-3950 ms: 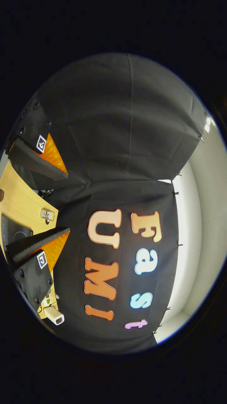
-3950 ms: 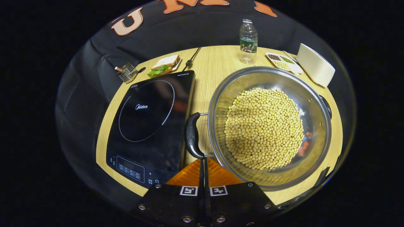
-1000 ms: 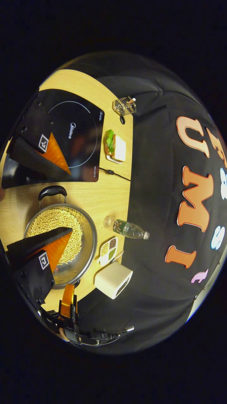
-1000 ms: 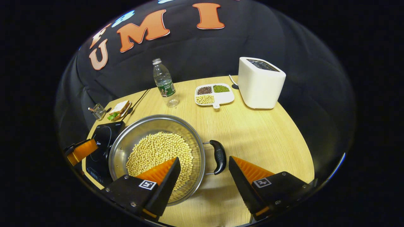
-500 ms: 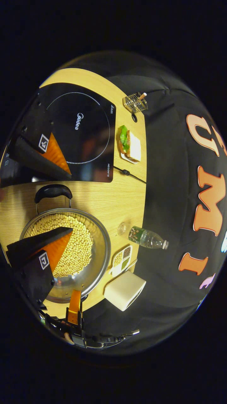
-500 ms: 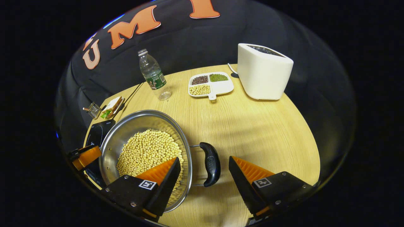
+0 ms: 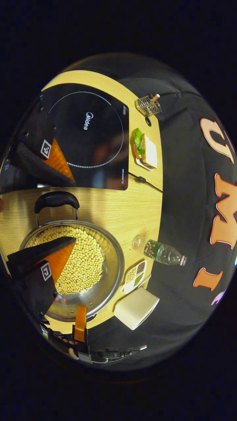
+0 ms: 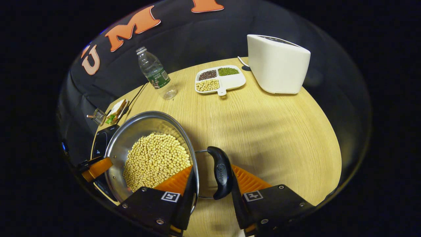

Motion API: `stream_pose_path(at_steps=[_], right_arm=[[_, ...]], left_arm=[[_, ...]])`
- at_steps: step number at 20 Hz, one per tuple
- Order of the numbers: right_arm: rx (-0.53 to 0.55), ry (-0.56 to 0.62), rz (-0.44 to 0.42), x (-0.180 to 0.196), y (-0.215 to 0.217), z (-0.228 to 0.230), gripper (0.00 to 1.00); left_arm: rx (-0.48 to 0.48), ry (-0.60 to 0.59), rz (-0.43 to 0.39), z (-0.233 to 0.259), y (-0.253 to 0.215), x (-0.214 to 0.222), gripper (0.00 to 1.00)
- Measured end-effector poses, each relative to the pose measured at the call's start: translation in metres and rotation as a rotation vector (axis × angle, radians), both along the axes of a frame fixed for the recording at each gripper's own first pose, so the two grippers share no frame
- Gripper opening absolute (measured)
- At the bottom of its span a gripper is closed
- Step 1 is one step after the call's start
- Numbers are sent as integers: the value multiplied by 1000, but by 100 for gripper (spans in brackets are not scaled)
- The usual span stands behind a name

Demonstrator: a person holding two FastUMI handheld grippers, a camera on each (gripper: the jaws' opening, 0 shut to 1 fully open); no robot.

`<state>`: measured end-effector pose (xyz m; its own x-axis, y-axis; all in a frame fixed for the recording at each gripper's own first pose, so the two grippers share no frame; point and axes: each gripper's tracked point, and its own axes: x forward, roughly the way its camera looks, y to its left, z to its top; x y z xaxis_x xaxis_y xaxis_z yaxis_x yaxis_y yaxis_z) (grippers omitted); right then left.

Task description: First push the handle of the pot to place it horizontally, then grasp the pot with both hands and set it on the induction cooktop.

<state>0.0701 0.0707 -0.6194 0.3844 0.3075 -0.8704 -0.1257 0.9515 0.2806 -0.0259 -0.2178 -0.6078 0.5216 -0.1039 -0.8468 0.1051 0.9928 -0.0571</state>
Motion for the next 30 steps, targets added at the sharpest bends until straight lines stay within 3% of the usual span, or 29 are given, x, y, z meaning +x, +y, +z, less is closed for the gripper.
stream_pose_path(at_steps=[2, 3, 8, 9, 13, 17, 19, 25, 26, 30], right_arm=[[1, 1, 1, 2, -3, 0, 59], [1, 1, 0, 4, -5, -1, 56], [1, 5, -10, 6, -15, -3, 56], [-2, 5, -8, 5, -16, -1, 56], [-8, 9, -10, 4, -16, -2, 56], [-1, 49, -36, -3, -19, 0, 58], [10, 49, -44, -2, -16, 5, 54], [29, -17, -33, 3, -4, 36, 57], [35, -29, -30, 4, 1, 42, 48], [49, -79, -24, 10, 22, 71, 52]], left_arm=[[26, 4, -8, -3, -2, 0, 99], [12, 22, -16, -7, -9, -3, 98], [-25, 151, 46, -38, -17, -30, 94], [-26, 138, 48, -33, -18, -24, 75], [-45, 162, 85, -32, -19, -26, 61], [-36, 134, 60, -21, -21, -17, 60], [-52, 138, 76, -14, -21, -15, 60], [-69, 104, 104, 16, -7, -15, 60], [-73, 93, 109, 21, -4, -12, 60], [-89, 49, 128, 48, 18, -6, 60]])
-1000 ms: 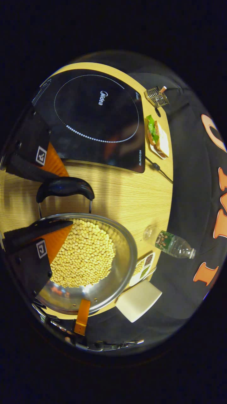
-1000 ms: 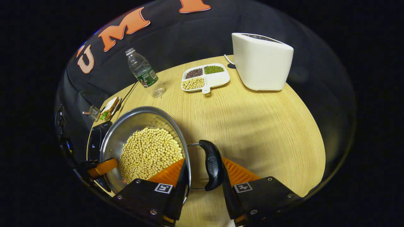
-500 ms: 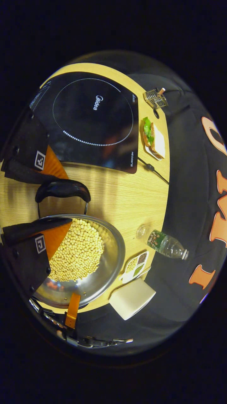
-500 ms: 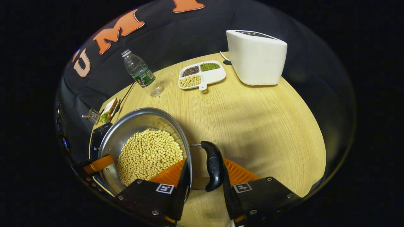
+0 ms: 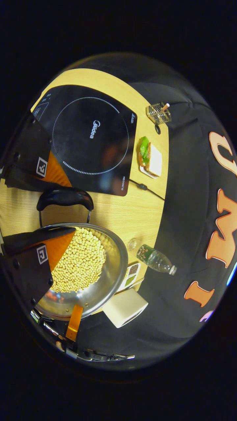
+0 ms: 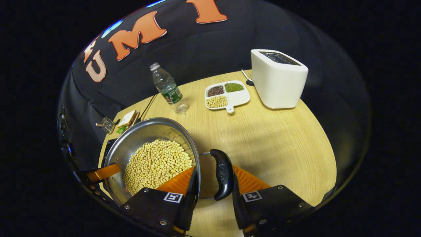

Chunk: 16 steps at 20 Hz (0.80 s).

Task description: First push the handle of the pot to place it horizontally, then grasp the pot with both hands and set it on the induction cooktop.

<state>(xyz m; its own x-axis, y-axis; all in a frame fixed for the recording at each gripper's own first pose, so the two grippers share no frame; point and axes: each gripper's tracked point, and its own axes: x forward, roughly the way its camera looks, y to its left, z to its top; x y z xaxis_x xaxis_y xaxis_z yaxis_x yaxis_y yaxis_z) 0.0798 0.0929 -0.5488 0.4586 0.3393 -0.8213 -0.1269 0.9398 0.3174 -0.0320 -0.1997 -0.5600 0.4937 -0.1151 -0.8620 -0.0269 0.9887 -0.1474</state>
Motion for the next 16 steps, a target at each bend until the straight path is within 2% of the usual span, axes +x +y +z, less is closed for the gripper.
stream_pose_path(at_steps=[6, 12, 13, 14, 16], right_arm=[[27, -45, 9, -5, 53, 35, 52], [46, -67, 40, -16, 128, 55, 52], [48, -71, 44, -19, 140, 59, 47], [51, -74, 47, -21, 151, 62, 52], [55, -80, 56, -27, 174, 68, 52]], left_arm=[[-19, -46, 43, 30, 56, 10, 60], [-14, -73, 85, 51, 129, 9, 60], [-10, -75, 89, 52, 144, 8, 60], [-9, -78, 95, 55, 157, 10, 60], [-6, -84, 104, 56, 183, 12, 61]])
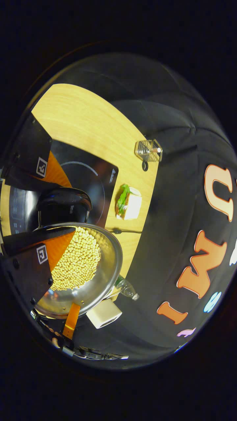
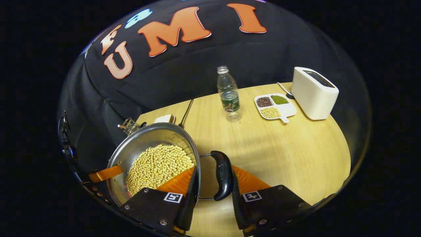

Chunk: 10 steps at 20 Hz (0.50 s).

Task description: First push the handle of the pot to place it horizontally, then grasp the pot with both hands and set it on the induction cooktop.

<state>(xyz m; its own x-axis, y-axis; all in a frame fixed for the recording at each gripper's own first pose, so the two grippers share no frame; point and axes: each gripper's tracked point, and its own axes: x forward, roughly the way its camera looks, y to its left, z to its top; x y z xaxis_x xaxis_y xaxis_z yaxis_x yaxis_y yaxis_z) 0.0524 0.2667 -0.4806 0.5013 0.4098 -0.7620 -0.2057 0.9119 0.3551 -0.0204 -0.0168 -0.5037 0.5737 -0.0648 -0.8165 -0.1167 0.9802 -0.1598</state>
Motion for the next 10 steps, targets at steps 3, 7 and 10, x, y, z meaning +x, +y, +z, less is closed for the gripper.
stream_pose_path(at_steps=[3, 7, 10], right_arm=[[5, 0, 8, -8, 33, 1, 52], [3, 6, 15, -18, 72, -3, 52], [-6, 12, 17, -23, 92, -9, 47]], left_arm=[[4, 3, 12, 3, 34, 0, 60], [-4, 10, 29, -4, 74, 2, 60], [-8, 25, 34, -15, 95, 4, 60]])
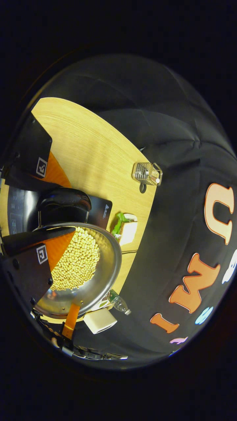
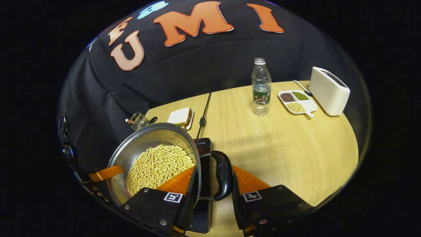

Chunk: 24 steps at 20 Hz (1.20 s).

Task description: First push the handle of the pot to place it horizontally, then grasp the pot with both hands and set it on the induction cooktop.

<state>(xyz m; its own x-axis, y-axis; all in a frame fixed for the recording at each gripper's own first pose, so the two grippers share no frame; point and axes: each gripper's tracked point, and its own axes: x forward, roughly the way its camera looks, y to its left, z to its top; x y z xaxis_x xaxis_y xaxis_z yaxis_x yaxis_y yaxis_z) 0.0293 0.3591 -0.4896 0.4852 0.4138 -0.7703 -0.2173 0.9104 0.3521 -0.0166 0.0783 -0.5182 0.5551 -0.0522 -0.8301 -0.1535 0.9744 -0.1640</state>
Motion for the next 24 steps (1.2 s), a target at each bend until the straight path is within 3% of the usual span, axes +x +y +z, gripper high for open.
stream_pose_path(at_steps=[2, 12, 16, 17, 18, 19, 20, 21, 22, 24], right_arm=[[-5, 6, 0, -2, 9, -4, 52], [-26, 29, -12, -9, 26, -19, 52], [-53, 54, 8, -22, 22, -30, 55], [-49, 28, 24, -21, 24, -26, 59], [-58, -3, 29, -17, 20, -23, 55], [-59, -9, 23, -14, 17, -20, 68], [-44, 4, 10, -16, 16, -18, 74], [-19, 20, -11, -14, 13, -13, 88], [8, 24, -34, -10, 10, -6, 91], [16, -2, -90, 6, -8, 10, 95]], left_arm=[[-5, 8, 0, -7, 9, 2, 60], [-46, 31, -31, -37, 19, 7, 60], [-21, 49, -48, -47, 24, 1, 60], [-9, 45, -61, -45, 26, 0, 60], [1, 43, -60, -46, 28, 1, 61], [24, 35, -65, -39, 29, 0, 64], [47, 21, -72, -34, 34, 2, 66], [68, 7, -73, -30, 37, 3, 71], [89, -7, -71, -21, 42, 3, 75], [133, -62, -40, -2, 53, 12, 93]])
